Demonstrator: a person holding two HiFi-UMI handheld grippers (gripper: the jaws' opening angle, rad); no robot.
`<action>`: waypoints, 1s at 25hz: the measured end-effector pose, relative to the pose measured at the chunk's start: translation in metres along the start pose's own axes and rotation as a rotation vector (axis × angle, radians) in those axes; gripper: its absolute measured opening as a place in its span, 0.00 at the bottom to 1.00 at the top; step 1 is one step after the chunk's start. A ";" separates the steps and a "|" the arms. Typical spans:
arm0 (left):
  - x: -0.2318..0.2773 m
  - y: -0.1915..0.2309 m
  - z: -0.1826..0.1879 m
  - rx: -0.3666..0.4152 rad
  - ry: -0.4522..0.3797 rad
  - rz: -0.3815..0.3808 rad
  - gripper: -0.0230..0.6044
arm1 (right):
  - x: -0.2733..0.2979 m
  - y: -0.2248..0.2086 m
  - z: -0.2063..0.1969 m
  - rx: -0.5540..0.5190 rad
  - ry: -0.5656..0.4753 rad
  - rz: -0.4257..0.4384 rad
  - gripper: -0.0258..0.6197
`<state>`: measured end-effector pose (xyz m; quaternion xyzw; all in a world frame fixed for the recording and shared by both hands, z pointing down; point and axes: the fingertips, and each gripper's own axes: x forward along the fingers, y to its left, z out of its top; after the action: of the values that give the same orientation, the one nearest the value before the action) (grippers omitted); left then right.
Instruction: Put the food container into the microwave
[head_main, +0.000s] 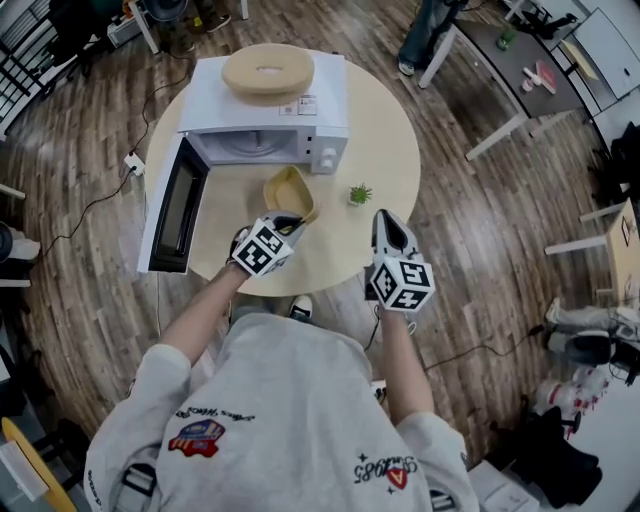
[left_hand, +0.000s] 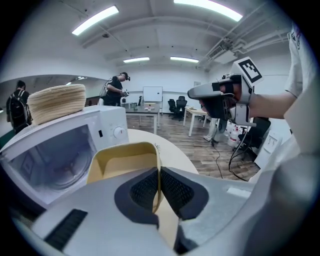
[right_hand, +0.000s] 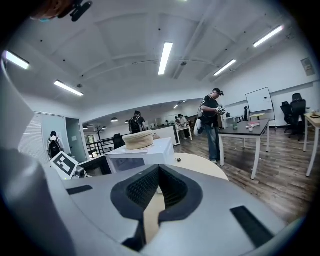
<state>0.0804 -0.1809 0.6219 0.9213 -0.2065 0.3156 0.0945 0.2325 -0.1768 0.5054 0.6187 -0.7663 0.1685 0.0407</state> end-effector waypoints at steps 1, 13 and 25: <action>-0.005 0.003 -0.003 -0.008 0.001 0.012 0.06 | 0.003 0.005 0.000 -0.003 0.003 0.013 0.03; -0.063 0.041 -0.041 -0.102 -0.003 0.175 0.06 | 0.044 0.062 -0.003 -0.039 0.034 0.168 0.03; -0.097 0.063 -0.061 -0.132 0.006 0.282 0.06 | 0.069 0.106 -0.024 -0.069 0.103 0.275 0.03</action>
<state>-0.0499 -0.1880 0.6127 0.8741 -0.3539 0.3140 0.1101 0.1106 -0.2148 0.5249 0.4965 -0.8461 0.1777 0.0777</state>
